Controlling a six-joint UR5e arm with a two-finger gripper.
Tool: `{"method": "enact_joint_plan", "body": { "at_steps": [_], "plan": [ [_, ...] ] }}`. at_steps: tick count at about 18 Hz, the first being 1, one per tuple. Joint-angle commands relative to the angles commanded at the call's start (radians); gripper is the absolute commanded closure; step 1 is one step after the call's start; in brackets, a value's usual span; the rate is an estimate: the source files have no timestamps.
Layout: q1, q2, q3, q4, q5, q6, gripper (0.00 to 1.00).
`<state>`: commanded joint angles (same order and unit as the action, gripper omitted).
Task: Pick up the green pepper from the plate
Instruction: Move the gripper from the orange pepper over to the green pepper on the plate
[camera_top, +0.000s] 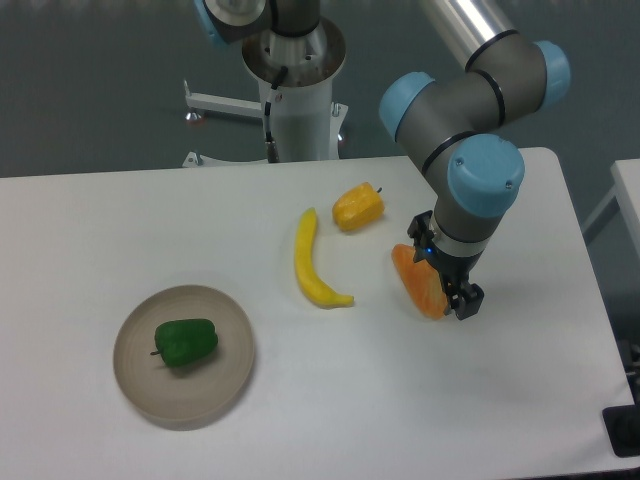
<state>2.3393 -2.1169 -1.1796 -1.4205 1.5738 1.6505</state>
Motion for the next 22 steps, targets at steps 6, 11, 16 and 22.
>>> {"method": "enact_joint_plan", "body": {
  "at_steps": [6,11,16,22],
  "plan": [
    [-0.008,0.009,-0.009,0.0,-0.002,-0.023,0.0],
    [-0.049,0.017,-0.035,0.003,-0.046,-0.164,0.0],
    [-0.188,0.037,-0.069,0.052,-0.064,-0.392,0.0],
    [-0.351,0.038,-0.173,0.147,-0.064,-0.593,0.0]
  ]
}}
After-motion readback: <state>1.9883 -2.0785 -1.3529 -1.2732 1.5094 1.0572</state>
